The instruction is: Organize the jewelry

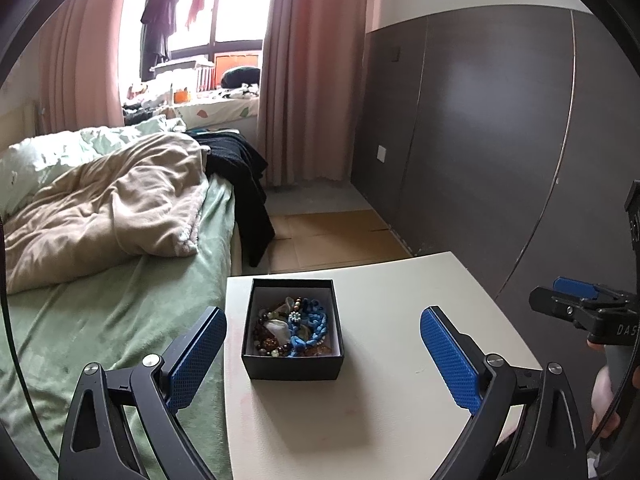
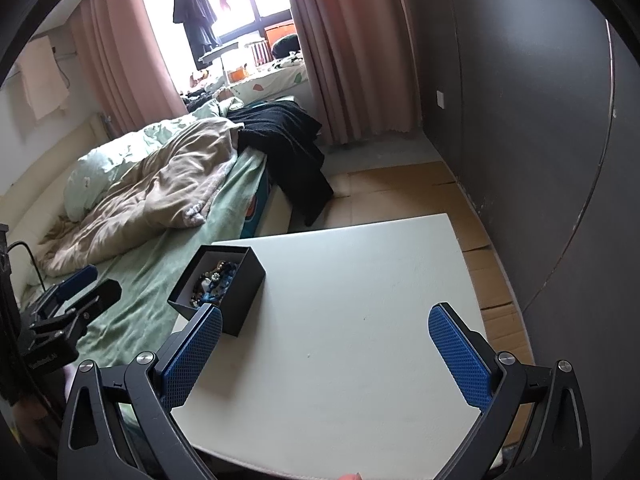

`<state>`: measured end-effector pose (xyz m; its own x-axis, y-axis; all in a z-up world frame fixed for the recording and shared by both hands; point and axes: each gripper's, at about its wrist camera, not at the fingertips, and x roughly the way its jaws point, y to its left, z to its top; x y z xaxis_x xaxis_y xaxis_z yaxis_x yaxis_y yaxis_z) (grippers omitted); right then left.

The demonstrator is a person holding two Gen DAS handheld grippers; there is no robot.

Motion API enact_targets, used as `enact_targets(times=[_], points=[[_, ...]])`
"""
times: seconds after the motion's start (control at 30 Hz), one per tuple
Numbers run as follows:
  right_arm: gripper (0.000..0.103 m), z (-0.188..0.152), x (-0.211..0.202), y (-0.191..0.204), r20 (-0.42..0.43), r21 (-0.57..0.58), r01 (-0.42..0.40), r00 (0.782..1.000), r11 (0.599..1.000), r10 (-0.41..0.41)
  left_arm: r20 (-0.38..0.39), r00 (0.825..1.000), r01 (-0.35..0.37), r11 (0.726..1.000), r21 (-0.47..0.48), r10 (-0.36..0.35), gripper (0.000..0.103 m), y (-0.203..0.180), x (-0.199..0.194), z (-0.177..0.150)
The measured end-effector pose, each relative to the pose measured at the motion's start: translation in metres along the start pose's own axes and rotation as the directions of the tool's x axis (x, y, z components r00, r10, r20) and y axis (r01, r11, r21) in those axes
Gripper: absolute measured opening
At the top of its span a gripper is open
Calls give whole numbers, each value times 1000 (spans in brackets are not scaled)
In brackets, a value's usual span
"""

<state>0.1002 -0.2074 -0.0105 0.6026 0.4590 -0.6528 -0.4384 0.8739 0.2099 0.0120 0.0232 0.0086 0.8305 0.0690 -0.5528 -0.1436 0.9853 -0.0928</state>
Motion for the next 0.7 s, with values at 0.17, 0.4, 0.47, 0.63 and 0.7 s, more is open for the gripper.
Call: enact_targets(times=[0.17,0.4,0.47,0.63,0.7], points=[[103,0,-2,-2,-1,1,-1,1000,1000,1,2,1000,2,1000,-3,-2,98,1,-1,0],[103,1,-1,0,-2,-3,3,1000,1000,-3,15,1000,-2,1000,-10,2,98,2,-2,1],[103,1,-1,0,-2,-2,2,1000,1000,-2,24,1000,-8,1000,-10,8,98,2,-4,1],[103,1,-2,-1,-2,-2,3,1000,1000,-3,21,1000,-9,1000,-21,10,98,3,-3,1],[103,1,-2,-1,-3,-1,2,1000,1000,-2,20,1000,-10,1000,-22,11,98,3,-4,1]])
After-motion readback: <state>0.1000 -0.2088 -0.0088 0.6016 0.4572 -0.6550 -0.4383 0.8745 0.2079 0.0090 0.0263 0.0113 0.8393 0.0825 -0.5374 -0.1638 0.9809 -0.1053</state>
